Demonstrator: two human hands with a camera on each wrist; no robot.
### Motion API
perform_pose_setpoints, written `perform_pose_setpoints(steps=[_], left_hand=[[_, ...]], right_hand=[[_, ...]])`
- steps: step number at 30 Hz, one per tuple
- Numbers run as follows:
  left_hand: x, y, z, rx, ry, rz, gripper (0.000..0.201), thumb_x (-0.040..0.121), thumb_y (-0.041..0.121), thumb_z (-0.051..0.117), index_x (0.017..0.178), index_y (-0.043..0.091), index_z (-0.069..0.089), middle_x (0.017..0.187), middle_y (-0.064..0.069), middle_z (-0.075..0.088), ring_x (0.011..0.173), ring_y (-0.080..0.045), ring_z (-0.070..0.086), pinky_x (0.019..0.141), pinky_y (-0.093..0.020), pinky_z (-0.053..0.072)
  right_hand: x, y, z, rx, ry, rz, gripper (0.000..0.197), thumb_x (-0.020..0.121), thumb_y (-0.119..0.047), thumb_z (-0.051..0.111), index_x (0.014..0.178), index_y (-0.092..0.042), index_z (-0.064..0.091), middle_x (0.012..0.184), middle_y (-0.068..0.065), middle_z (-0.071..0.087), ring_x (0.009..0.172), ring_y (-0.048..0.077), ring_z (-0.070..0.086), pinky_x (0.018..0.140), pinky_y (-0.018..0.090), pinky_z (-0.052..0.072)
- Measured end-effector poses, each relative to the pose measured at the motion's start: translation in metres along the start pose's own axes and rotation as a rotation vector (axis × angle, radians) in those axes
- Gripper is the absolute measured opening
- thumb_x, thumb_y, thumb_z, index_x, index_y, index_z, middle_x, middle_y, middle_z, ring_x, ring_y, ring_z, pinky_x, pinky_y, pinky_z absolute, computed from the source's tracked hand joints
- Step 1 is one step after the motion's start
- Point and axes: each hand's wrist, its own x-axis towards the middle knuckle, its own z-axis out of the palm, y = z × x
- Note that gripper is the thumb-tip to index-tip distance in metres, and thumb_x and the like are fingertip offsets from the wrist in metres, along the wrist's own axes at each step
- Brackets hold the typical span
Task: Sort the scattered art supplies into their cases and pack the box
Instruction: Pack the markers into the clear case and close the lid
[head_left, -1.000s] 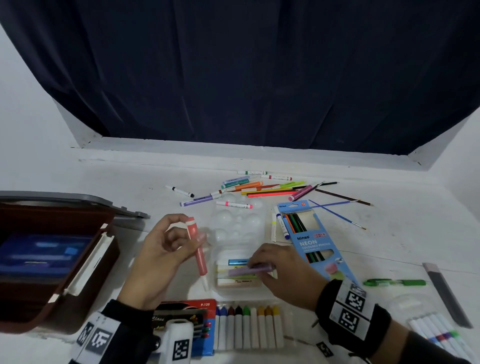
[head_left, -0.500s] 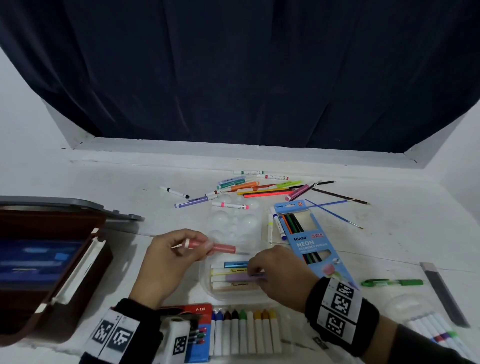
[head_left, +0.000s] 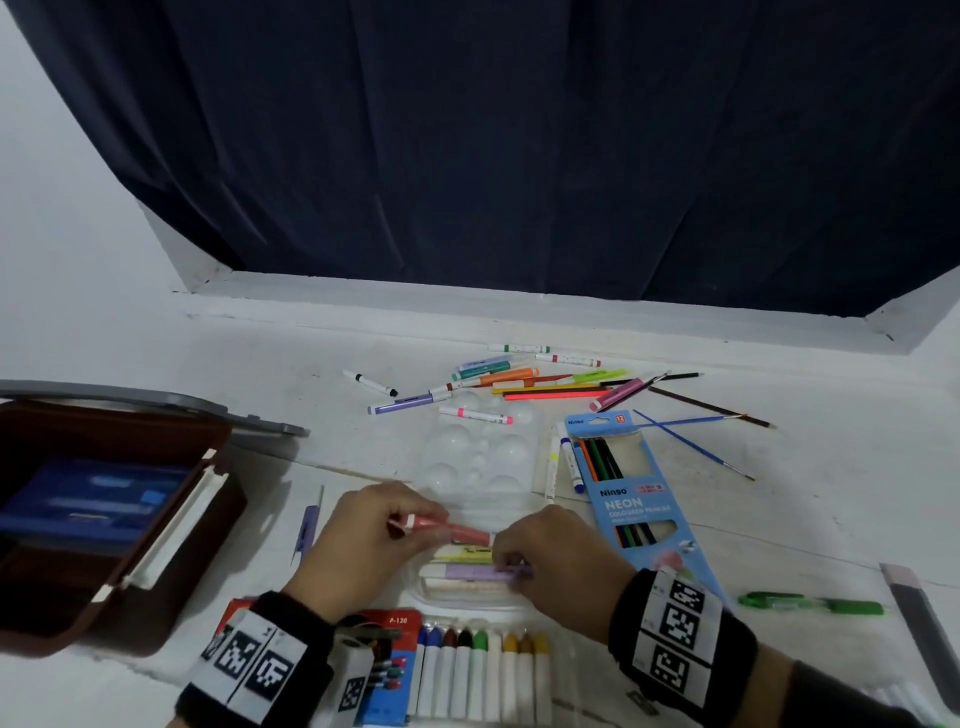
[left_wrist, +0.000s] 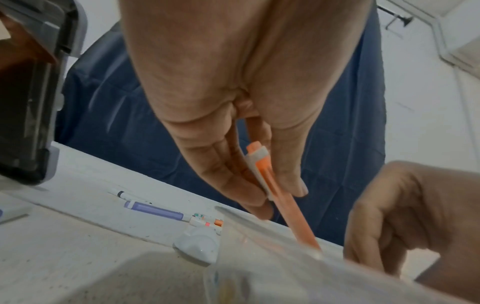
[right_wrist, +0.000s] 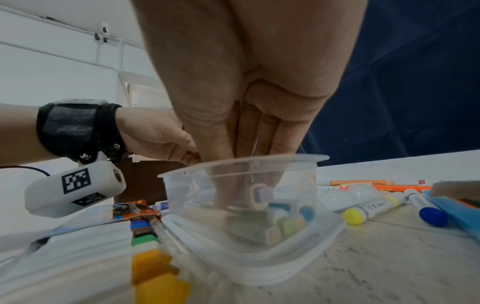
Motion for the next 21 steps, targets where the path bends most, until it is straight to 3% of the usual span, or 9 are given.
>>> perform_pose_setpoints(steps=[4, 9, 16, 21], left_hand=[[0.0, 0.001, 0.003, 0.174, -0.097, 0.057, 0.013, 0.076, 0.037, 0.083, 0.088, 0.035, 0.08, 0.084, 0.017, 0.073, 0.087, 0.002, 0.062, 0.075, -0.014, 0.046], [0.005, -0.001, 0.005, 0.335, -0.194, 0.07, 0.015, 0.08, 0.04, 0.08, 0.094, 0.039, 0.079, 0.089, 0.017, 0.072, 0.085, 0.004, 0.054, 0.073, -0.007, 0.036], [0.016, -0.003, 0.014, 0.387, -0.217, 0.069, 0.018, 0.08, 0.039, 0.081, 0.097, 0.044, 0.078, 0.09, 0.024, 0.073, 0.085, -0.001, 0.051, 0.077, -0.021, 0.042], [0.019, -0.003, 0.019, 0.476, -0.26, 0.069, 0.022, 0.078, 0.04, 0.081, 0.099, 0.045, 0.077, 0.097, 0.019, 0.071, 0.089, -0.004, 0.052, 0.083, -0.028, 0.044]], right_hand=[[0.002, -0.002, -0.001, -0.008, -0.033, -0.007, 0.013, 0.084, -0.014, 0.069, 0.095, -0.022, 0.07, 0.097, -0.003, 0.07, 0.092, 0.014, 0.06, 0.075, 0.022, 0.041], [0.002, -0.001, 0.002, -0.051, -0.033, -0.003, 0.012, 0.084, -0.016, 0.068, 0.094, -0.022, 0.068, 0.098, -0.002, 0.069, 0.094, 0.018, 0.06, 0.076, 0.026, 0.044], [0.003, 0.0, 0.004, -0.077, -0.05, -0.012, 0.01, 0.087, -0.02, 0.069, 0.096, -0.022, 0.065, 0.1, -0.002, 0.067, 0.094, 0.016, 0.057, 0.079, 0.027, 0.041], [0.004, -0.001, 0.004, -0.099, -0.051, -0.021, 0.012, 0.087, -0.021, 0.068, 0.097, -0.02, 0.062, 0.101, -0.001, 0.065, 0.092, 0.017, 0.054, 0.077, 0.028, 0.04]])
